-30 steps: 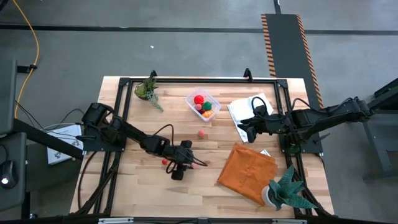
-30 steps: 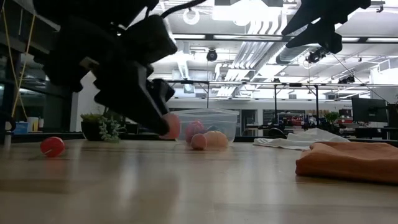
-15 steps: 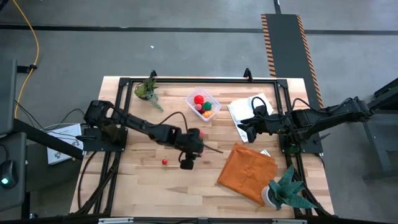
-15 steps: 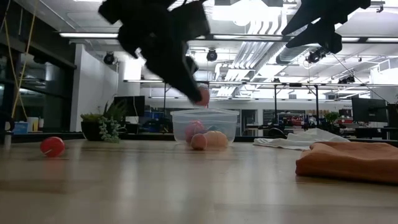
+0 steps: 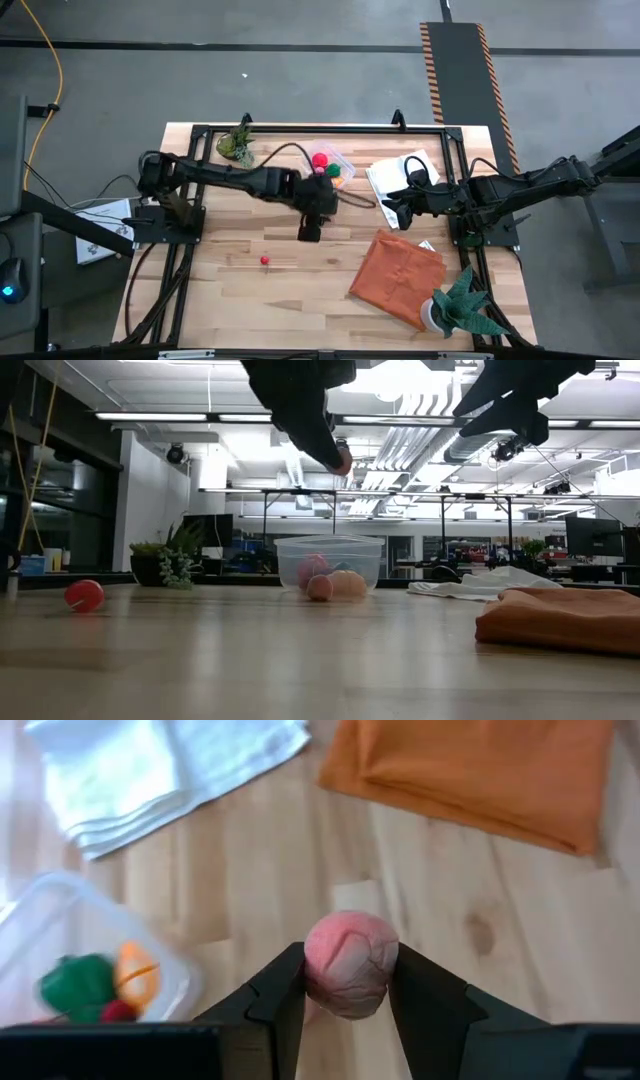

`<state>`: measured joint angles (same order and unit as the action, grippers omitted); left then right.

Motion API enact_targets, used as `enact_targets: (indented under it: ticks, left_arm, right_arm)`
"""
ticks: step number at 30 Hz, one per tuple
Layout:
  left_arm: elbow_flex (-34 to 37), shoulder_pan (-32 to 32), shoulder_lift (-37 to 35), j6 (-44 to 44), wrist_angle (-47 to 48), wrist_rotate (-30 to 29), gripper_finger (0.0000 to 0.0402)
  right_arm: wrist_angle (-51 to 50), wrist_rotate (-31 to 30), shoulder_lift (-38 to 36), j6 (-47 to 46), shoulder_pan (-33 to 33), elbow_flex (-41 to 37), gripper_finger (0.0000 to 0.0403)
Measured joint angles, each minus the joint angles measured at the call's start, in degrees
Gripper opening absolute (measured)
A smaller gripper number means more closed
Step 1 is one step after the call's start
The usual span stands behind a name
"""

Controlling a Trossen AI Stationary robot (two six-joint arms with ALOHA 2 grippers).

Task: Pick and placing Produce into tupperware
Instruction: Put the bottom pink peach into the transparent bin

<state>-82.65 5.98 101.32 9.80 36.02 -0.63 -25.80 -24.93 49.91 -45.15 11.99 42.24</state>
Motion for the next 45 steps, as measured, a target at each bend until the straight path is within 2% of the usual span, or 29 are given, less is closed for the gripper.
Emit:
enact_targets:
  ticks: [6, 15, 28, 34, 40, 45]
  left_arm:
    - [-4.50, 3.70, -0.01, 2.38, 6.70, 0.17, 0.0122]
    - [-7.64, 9.79, -0.01, 2.62, 10.88, 0.19, 0.0122]
    - [-7.72, 21.68, -0.02, 2.60, 11.33, 0.20, 0.0122]
    - [-7.72, 26.76, -0.02, 3.43, 10.85, 3.54, 0.0122]
    - [-7.72, 29.35, -0.02, 4.25, 10.44, 5.88, 0.0122]
    - [-7.72, 29.27, -0.02, 8.50, 10.42, 6.71, 0.0122]
  right_arm:
    - [-0.01, 0.00, 0.00, 0.75, 0.02, 0.00, 0.0144]
    - [0.55, 0.00, 0.00, 1.69, 0.02, 0.00, 0.0144]
    - [0.87, -0.04, -0.02, 1.19, 0.01, 0.00, 0.0144]
    - [1.33, -1.08, -0.02, 1.06, 0.01, 0.00, 0.0144]
    - [1.51, -1.36, -0.02, 0.10, 0.00, 0.00, 0.0144]
    - [1.49, -1.36, -0.02, -0.47, 0.00, 0.00, 0.0144]
